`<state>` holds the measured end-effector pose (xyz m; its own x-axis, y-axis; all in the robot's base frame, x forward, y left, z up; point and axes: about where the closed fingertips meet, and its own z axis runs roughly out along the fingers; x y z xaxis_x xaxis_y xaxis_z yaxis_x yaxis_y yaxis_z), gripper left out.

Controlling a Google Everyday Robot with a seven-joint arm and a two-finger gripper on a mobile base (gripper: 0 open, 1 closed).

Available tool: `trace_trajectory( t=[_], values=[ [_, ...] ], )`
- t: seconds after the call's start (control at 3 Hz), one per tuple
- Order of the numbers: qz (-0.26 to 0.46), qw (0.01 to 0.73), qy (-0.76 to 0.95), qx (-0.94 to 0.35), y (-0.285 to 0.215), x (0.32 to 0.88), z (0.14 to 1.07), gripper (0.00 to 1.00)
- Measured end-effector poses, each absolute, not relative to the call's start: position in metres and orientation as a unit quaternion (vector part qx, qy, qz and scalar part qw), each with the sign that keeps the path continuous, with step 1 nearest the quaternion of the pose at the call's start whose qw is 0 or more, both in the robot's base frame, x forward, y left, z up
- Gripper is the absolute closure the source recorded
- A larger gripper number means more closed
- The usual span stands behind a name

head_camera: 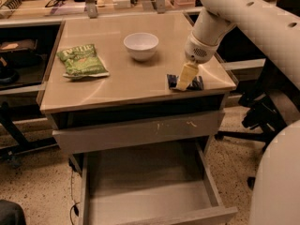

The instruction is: Place rxbar blueberry into middle drawer

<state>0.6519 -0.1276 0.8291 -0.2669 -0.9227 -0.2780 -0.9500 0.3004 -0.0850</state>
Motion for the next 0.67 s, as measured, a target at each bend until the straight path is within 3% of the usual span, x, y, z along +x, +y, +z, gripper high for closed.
trace_trajectory(
  t=[0.67],
  values=[
    [0.041,0.134,0.804,-0.578,-0.123,0.613,0.834,1.00]
  ],
)
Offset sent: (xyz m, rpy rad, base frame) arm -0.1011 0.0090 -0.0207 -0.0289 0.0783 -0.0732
